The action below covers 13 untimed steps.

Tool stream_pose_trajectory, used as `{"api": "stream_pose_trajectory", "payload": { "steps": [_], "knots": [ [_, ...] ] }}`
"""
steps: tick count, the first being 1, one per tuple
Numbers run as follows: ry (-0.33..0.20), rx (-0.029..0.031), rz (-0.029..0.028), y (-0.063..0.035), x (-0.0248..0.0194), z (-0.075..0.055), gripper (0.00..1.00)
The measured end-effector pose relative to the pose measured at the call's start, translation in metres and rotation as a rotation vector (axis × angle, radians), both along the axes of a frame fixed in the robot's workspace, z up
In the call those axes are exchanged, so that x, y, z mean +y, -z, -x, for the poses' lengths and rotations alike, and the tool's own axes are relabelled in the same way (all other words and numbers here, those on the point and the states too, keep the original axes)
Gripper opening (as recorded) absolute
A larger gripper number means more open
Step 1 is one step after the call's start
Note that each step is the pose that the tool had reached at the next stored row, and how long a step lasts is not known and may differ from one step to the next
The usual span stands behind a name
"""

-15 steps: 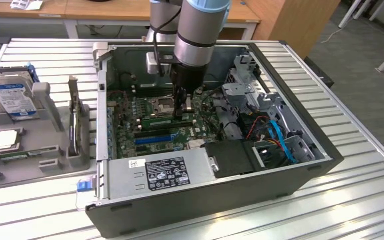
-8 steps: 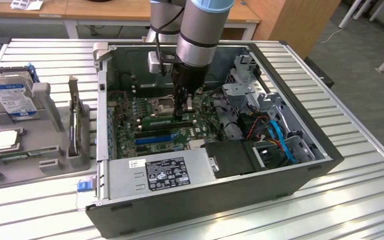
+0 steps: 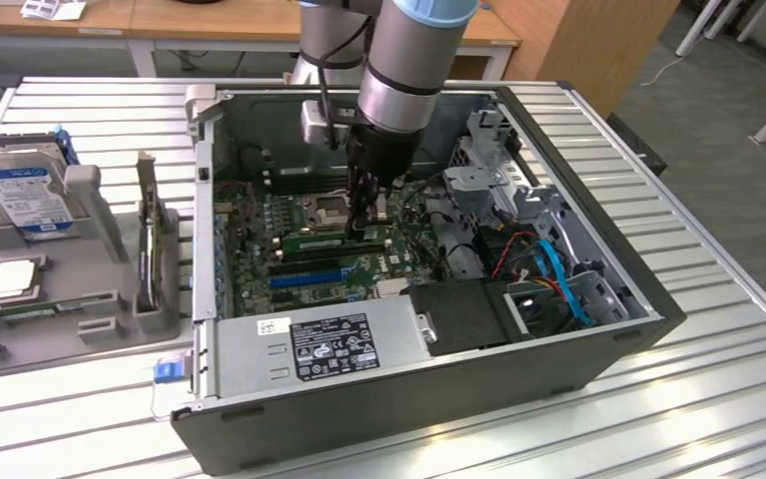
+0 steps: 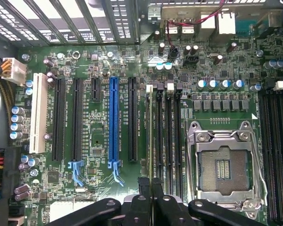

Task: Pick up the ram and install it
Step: 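Insert the ram into the slot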

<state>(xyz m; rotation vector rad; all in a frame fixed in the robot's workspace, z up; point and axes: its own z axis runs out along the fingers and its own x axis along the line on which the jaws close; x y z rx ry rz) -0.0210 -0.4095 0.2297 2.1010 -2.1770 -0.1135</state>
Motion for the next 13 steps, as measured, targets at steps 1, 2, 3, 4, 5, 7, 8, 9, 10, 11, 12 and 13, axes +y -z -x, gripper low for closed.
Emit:
{"api": "stream_pose_trajectory", "payload": {
  "steps": [1, 2, 3, 4, 5, 7, 8, 9, 10, 11, 12, 13],
  "knots": [
    [0.000, 0.0059, 0.0000, 0.0000, 0.0000, -0.0011, 0.12],
    [0.000, 0.0110, 0.0000, 0.0000, 0.0000, -0.0020, 0.12],
    [0.000, 0.0121, 0.0000, -0.0001, 0.0000, -0.0022, 0.12],
    [0.000, 0.0123, 0.0001, -0.0001, 0.0000, -0.0022, 0.12],
    [0.000, 0.0124, 0.0000, 0.0000, 0.0000, -0.0021, 0.12],
    [0.000, 0.0124, -0.0001, 0.0000, 0.0000, -0.0022, 0.12],
    [0.000, 0.0124, -0.0001, 0.0000, 0.0000, -0.0022, 0.12],
    [0.000, 0.0124, -0.0001, 0.0000, 0.0000, -0.0022, 0.12],
    [0.000, 0.0123, 0.0000, 0.0000, 0.0000, -0.0026, 0.12],
    [0.000, 0.0123, -0.0001, 0.0000, 0.0000, -0.0031, 0.12],
    [0.000, 0.0124, -0.0001, 0.0000, 0.0000, -0.0032, 0.12],
    [0.000, 0.0124, -0.0001, 0.0000, 0.0000, -0.0032, 0.12]
  ]
}}
